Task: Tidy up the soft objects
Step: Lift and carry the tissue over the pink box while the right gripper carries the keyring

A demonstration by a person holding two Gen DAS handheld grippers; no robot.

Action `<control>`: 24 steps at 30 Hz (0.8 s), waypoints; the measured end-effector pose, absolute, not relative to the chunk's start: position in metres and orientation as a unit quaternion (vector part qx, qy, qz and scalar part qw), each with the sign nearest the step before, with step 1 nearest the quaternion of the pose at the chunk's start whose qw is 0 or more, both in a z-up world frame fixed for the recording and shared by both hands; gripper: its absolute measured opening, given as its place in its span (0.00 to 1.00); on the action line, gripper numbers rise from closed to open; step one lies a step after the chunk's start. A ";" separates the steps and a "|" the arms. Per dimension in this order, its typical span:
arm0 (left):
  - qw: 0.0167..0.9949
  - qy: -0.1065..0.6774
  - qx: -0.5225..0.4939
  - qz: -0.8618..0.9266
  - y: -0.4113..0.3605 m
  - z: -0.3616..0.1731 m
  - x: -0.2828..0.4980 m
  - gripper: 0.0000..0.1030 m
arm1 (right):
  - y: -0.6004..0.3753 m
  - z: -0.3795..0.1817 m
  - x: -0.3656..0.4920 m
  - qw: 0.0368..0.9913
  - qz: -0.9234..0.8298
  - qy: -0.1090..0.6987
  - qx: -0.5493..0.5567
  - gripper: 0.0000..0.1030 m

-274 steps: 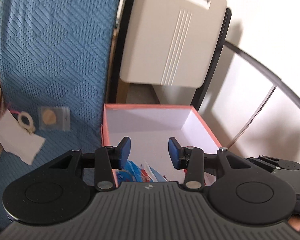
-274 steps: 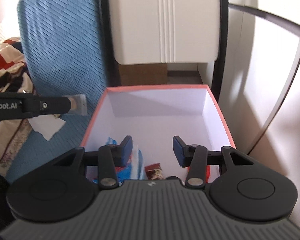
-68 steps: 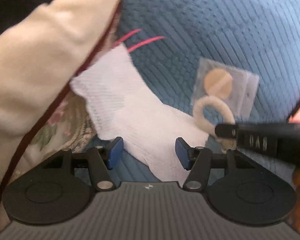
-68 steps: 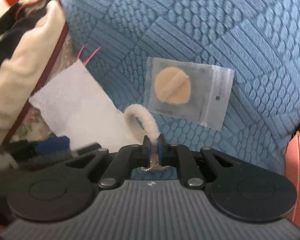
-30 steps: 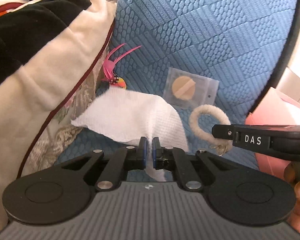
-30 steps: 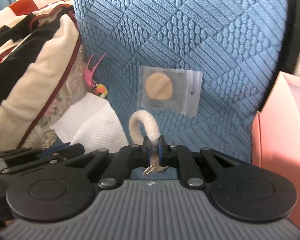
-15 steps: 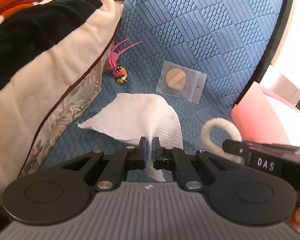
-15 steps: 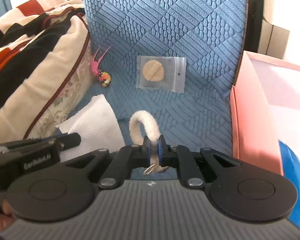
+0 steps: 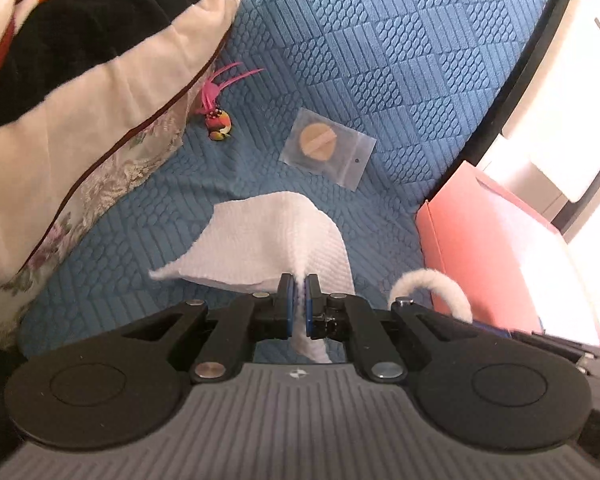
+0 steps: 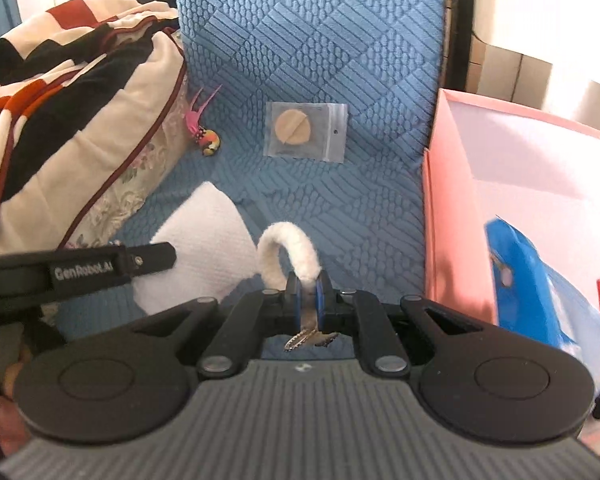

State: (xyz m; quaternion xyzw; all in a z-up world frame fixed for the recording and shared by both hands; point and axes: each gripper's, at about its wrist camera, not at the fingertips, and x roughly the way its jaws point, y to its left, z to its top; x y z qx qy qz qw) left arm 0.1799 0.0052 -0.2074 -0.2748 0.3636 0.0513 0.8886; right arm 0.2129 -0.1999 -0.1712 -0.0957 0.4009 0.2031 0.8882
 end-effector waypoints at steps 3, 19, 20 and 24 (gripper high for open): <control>0.887 0.358 -0.287 0.056 0.005 -0.201 0.170 0.07 | -0.210 -0.165 0.208 0.889 0.200 0.403 -0.087 0.10; 0.896 0.341 -0.281 0.042 -0.025 -0.121 0.176 0.07 | -0.261 -0.088 0.214 0.906 0.194 0.371 -0.063 0.10; 0.898 0.340 -0.278 0.038 -0.028 -0.114 0.179 0.07 | -0.264 -0.083 0.216 0.908 0.192 0.369 -0.061 0.10; 0.904 0.329 -0.272 0.024 -0.040 -0.086 0.191 0.07 | -0.278 -0.060 0.223 0.913 0.187 0.358 -0.055 0.10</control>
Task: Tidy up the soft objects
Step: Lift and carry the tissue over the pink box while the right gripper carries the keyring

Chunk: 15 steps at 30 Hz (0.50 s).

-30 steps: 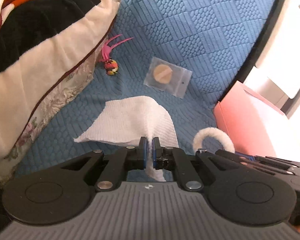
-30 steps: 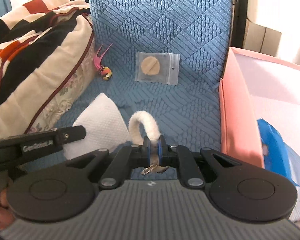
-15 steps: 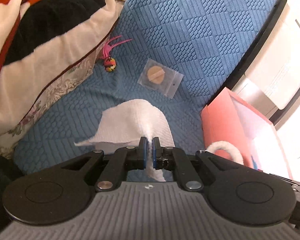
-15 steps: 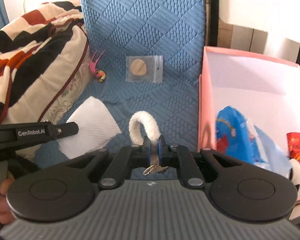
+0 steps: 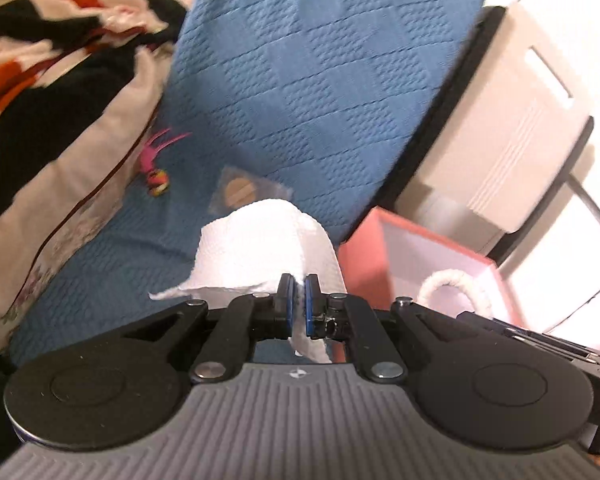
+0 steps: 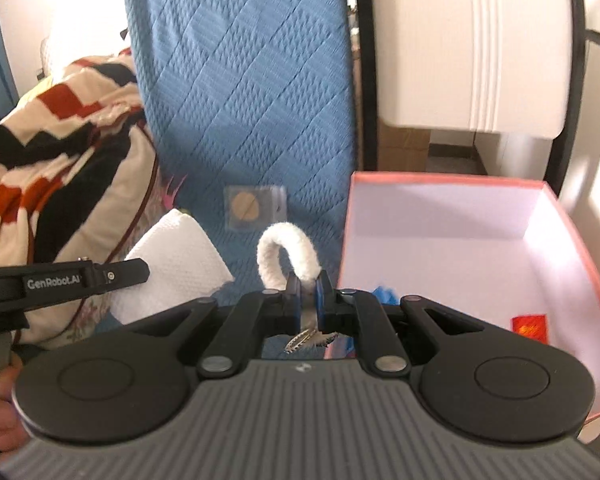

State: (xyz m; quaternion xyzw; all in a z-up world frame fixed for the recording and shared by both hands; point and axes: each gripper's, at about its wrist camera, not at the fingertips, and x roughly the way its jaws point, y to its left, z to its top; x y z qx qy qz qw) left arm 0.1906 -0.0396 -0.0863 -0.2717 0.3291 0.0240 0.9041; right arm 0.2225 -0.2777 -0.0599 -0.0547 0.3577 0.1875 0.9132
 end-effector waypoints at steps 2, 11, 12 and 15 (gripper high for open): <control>0.908 0.321 -0.269 0.020 -0.046 -0.073 0.196 0.07 | -0.284 -0.049 0.226 0.916 0.186 0.352 -0.053 0.10; 0.918 0.302 -0.258 -0.014 -0.081 -0.038 0.212 0.07 | -0.309 -0.014 0.236 0.925 0.181 0.332 -0.045 0.10; 0.919 0.300 -0.256 -0.016 -0.085 -0.035 0.213 0.07 | -0.312 -0.012 0.236 0.925 0.180 0.331 -0.045 0.10; 0.921 0.296 -0.251 -0.025 -0.094 -0.028 0.217 0.07 | -0.323 -0.004 0.239 0.929 0.175 0.325 -0.043 0.10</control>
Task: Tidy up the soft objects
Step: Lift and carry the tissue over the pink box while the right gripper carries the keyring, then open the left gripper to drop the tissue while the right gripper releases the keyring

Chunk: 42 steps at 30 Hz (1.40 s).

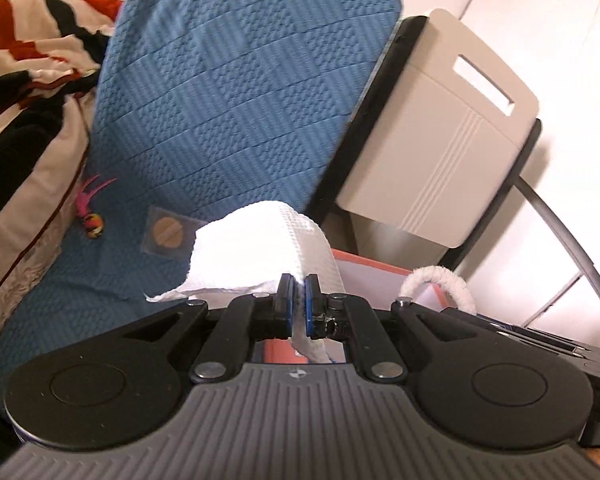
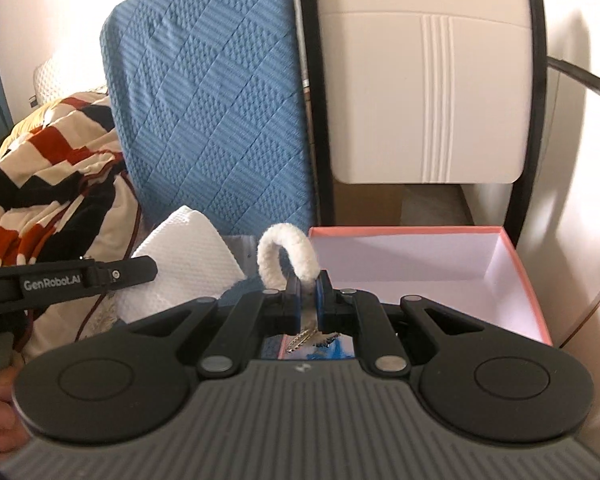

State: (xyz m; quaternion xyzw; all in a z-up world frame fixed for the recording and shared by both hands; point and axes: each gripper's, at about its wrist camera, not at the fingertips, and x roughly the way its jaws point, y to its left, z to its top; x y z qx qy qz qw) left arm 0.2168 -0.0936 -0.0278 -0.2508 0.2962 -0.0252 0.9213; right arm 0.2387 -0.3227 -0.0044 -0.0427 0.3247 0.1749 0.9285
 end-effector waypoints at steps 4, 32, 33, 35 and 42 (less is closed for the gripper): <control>0.926 0.287 -0.242 -0.039 -0.110 -0.021 0.221 0.07 | -0.340 0.003 0.241 0.933 0.164 0.318 -0.038 0.10; 0.899 0.392 -0.169 -0.097 -0.256 -0.115 0.297 0.07 | -0.456 -0.110 0.270 0.894 0.095 0.438 -0.019 0.11; 0.898 0.396 -0.167 -0.098 -0.257 -0.119 0.298 0.07 | -0.458 -0.114 0.270 0.892 0.094 0.441 -0.018 0.11; 0.896 0.401 -0.163 -0.097 -0.258 -0.123 0.300 0.08 | -0.460 -0.120 0.273 0.890 0.092 0.447 -0.016 0.12; 0.890 0.416 -0.157 -0.101 -0.257 -0.131 0.305 0.55 | -0.466 -0.132 0.281 0.880 0.073 0.470 -0.006 0.50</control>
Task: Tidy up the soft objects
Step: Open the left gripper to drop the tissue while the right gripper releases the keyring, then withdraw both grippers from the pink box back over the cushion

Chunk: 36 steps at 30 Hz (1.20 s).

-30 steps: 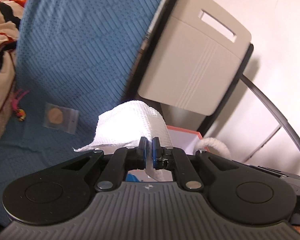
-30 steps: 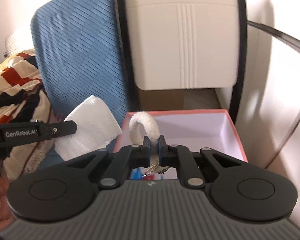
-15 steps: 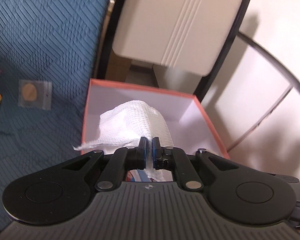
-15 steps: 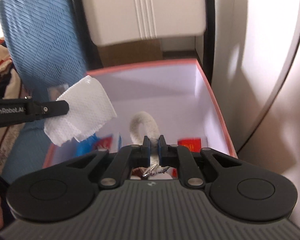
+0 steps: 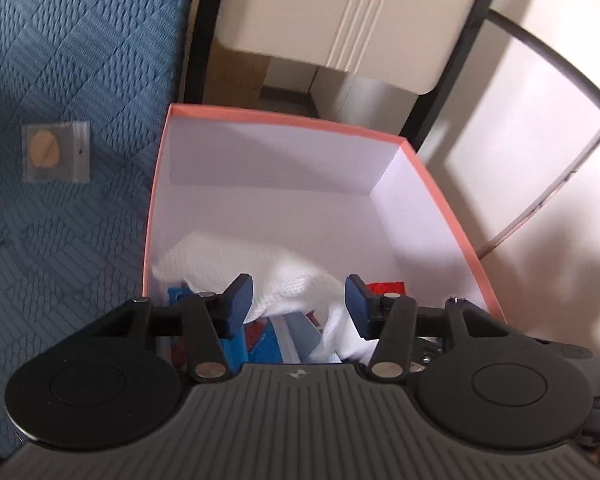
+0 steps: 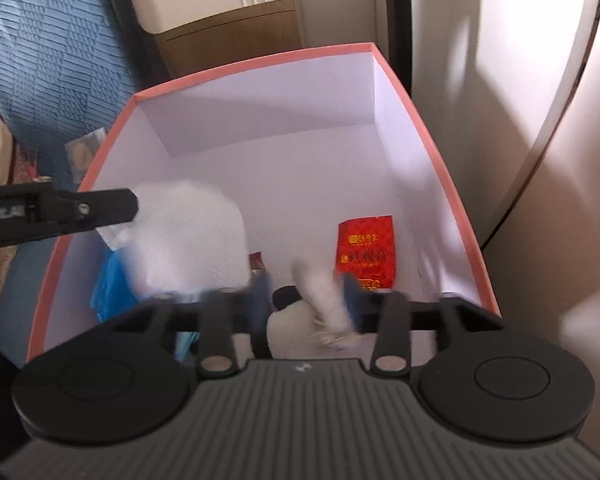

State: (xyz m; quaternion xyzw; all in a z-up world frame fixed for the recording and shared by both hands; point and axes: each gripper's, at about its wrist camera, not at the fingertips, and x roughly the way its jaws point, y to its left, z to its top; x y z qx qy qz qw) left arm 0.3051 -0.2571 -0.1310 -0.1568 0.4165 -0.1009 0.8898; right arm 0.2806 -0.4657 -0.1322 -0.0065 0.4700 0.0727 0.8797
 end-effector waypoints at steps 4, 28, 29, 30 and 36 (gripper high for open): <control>0.892 0.415 -0.148 -0.102 -0.258 -0.128 0.304 0.55 | -0.464 -0.130 0.281 0.882 0.069 0.466 -0.011 0.50; 0.940 0.295 -0.137 -0.105 -0.190 -0.019 0.235 0.56 | -0.421 -0.023 0.229 0.929 0.099 0.356 -0.021 0.50; 0.942 0.291 -0.135 -0.103 -0.186 -0.016 0.231 0.56 | -0.417 -0.019 0.225 0.930 0.100 0.352 -0.025 0.50; 0.944 0.286 -0.133 -0.102 -0.182 -0.013 0.227 0.56 | -0.413 -0.016 0.221 0.931 0.100 0.349 -0.027 0.50; 0.953 0.259 -0.122 -0.098 -0.156 -0.002 0.202 0.56 | -0.387 -0.005 0.203 0.938 0.106 0.329 -0.032 0.50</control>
